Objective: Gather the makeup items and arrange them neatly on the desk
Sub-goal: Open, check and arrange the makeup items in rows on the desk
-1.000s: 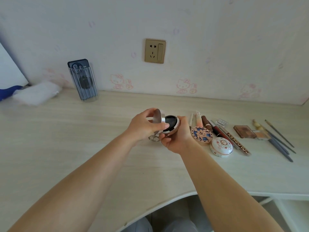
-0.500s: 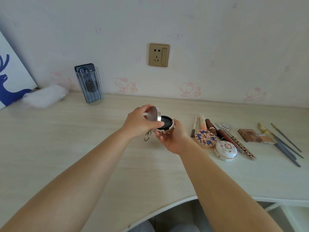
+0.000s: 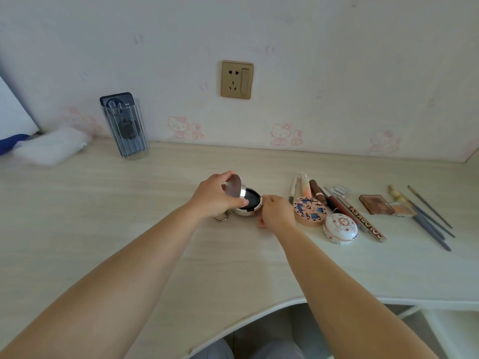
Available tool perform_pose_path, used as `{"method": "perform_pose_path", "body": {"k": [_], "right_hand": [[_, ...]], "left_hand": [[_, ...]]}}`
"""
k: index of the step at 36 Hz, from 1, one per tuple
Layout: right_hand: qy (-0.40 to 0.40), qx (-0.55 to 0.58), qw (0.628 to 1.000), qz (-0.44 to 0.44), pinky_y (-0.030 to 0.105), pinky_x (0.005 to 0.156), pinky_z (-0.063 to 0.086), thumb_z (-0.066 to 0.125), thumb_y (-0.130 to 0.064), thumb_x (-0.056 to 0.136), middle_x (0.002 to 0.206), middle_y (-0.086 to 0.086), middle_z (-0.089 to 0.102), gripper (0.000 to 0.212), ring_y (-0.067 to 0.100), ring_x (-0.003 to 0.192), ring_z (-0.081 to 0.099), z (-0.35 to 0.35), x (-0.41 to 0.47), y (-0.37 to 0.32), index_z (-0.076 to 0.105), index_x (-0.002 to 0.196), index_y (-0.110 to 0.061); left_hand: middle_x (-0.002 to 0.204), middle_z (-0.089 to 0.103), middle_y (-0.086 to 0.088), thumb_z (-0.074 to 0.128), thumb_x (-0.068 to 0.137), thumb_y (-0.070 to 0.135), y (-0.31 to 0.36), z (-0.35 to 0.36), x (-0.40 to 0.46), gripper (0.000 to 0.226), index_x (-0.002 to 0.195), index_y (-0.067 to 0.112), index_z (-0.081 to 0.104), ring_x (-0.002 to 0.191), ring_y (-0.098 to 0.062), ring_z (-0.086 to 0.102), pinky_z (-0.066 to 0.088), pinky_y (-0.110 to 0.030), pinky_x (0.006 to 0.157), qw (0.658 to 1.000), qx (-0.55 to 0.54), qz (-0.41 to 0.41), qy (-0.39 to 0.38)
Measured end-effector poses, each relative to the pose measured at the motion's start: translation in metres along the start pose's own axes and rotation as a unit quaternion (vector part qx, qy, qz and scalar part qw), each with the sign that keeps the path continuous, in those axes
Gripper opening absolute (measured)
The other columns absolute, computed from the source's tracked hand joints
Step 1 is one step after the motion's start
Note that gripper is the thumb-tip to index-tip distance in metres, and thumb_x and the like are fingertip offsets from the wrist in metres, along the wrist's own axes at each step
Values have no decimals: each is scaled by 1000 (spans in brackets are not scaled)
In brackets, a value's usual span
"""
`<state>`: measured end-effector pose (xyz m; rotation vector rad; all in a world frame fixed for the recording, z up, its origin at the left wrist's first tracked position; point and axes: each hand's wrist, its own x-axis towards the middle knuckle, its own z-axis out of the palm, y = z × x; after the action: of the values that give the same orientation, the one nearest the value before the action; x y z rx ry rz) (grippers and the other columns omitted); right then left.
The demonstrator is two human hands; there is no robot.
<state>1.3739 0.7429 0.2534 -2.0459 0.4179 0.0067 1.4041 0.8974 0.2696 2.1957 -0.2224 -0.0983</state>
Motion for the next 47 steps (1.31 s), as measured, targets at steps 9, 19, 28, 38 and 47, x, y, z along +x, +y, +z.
{"method": "perform_pose_path", "body": {"k": [9, 19, 28, 38, 47], "right_hand": [[-5, -159, 983, -90, 26, 61, 36, 52, -18, 85, 95, 8, 51, 11, 25, 81, 51, -1, -4, 7, 61, 90, -13], [60, -215, 968, -115, 34, 88, 42, 67, -44, 79, 114, 6, 56, 53, 24, 112, 48, 13, 11, 17, 57, 125, -19], [77, -233, 962, -120, 35, 91, 40, 62, -50, 81, 112, 5, 59, 53, 26, 111, 47, 23, 38, 6, 55, 127, -23], [63, -249, 961, -103, 34, 95, 35, 58, -53, 83, 122, 5, 53, 55, 26, 118, 42, 41, 86, -18, 51, 130, -26], [51, -261, 960, -84, 32, 94, 33, 55, -60, 81, 125, 2, 52, 59, 23, 120, 42, 49, 131, -33, 48, 132, -31]], "left_hand": [[144, 42, 7, 78, 71, 32, -9, 9, 9, 83, 142, 29, 36, 129, -13, 43, 38, -27, 101, 1000, -9, 6, 0], [149, 37, 6, 76, 75, 31, -17, 8, 20, 84, 145, 26, 31, 135, -13, 37, 31, -27, 108, 1000, 0, 16, -6], [114, 55, -13, 74, 66, 46, -30, 7, 51, 62, 112, 11, 54, 110, -23, 54, 44, -34, 94, 999, 29, 23, 23], [133, 48, -1, 73, 78, 34, -45, -1, 95, 66, 137, 26, 46, 124, -14, 46, 41, -31, 103, 996, -10, 36, 77], [122, 54, -2, 73, 77, 37, -60, -4, 143, 51, 122, 19, 56, 113, -15, 52, 39, -20, 89, 992, -3, 57, 111]]}}
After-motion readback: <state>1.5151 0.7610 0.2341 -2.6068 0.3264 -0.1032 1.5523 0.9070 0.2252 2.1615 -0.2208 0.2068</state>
